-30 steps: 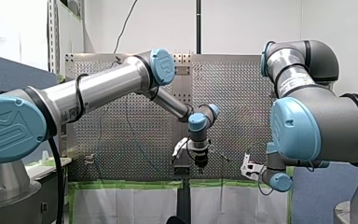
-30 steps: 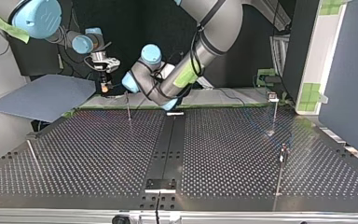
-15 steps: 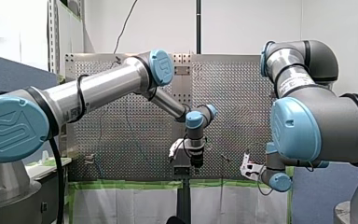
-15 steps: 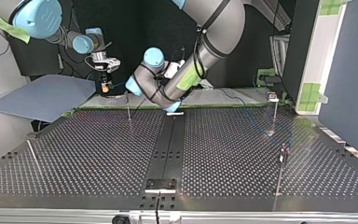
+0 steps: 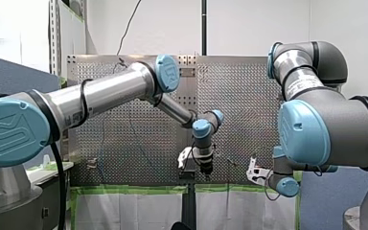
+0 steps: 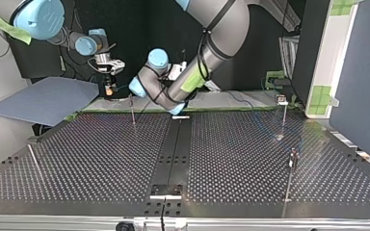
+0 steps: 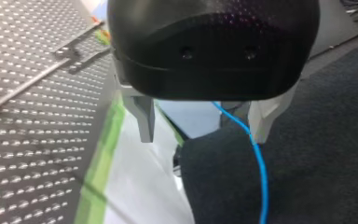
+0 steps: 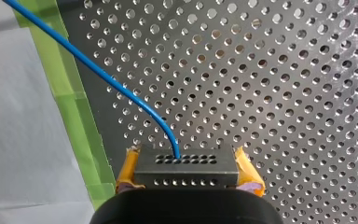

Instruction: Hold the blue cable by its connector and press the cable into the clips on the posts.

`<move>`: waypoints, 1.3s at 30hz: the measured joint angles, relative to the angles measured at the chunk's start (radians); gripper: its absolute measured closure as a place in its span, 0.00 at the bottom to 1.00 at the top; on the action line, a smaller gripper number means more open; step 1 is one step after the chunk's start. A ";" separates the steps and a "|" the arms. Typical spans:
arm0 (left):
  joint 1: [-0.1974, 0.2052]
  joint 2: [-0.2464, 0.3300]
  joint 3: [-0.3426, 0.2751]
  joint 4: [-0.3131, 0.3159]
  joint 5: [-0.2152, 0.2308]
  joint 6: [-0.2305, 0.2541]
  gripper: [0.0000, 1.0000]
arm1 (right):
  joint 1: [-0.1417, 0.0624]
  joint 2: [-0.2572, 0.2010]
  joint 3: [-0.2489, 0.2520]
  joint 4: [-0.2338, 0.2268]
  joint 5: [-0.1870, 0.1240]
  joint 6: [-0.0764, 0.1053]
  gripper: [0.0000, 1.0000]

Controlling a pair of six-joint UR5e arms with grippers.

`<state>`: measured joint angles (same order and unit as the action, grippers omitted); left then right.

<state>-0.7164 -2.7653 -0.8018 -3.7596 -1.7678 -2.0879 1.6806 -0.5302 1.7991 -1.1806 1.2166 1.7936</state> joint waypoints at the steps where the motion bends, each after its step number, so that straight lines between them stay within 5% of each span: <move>1: -0.002 -0.007 0.004 -0.004 -0.001 0.004 0.01 | 0.000 0.000 0.000 0.000 0.000 0.000 1.00; 15: 0.011 -0.077 -0.055 0.045 -0.005 0.021 0.01 | 0.001 0.000 -0.001 0.001 0.000 0.000 1.00; 29: -0.015 -0.187 0.038 0.095 0.014 0.002 0.01 | 0.002 0.000 0.000 0.000 0.001 0.001 1.00; 39: -0.002 -0.229 0.034 0.157 0.021 -0.003 0.01 | 0.002 0.000 -0.002 -0.002 0.002 0.003 1.00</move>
<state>-0.7184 -2.9941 -0.7678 -3.6024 -1.7470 -2.0913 1.6822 -0.5303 1.7970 -1.1826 1.2182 1.7964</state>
